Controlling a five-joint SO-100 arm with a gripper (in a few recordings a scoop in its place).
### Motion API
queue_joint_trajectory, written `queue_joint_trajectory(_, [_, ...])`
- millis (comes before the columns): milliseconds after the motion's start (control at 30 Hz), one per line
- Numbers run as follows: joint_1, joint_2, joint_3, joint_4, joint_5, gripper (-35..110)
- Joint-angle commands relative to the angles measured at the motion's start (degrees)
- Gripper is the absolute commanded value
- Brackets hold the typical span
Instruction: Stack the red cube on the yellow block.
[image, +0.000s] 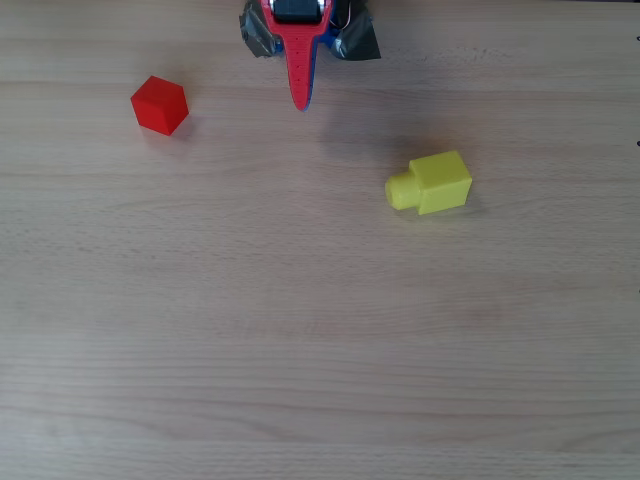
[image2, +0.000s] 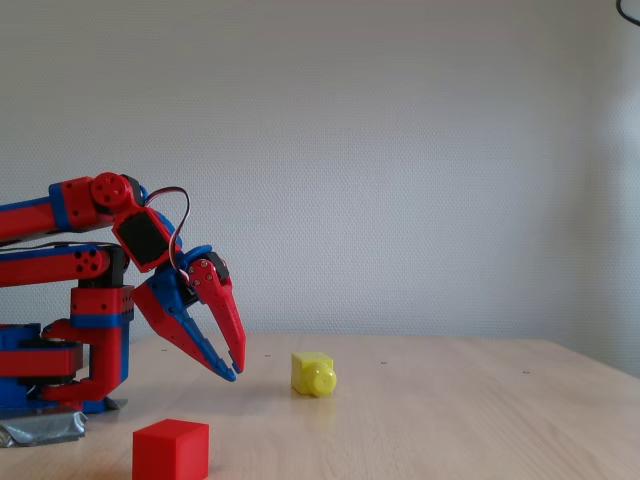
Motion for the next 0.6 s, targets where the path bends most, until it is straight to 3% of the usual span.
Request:
queue_joint_trajectory(0, [-1.8,0.8,-1.4,0.4,0.3,0])
queue_joint_trajectory(367, [-1.7,0.8,-1.4,0.4,0.5,0])
queue_joint_trajectory(567, [3.8,-10.7,-7.0,-11.3,-1.5,0])
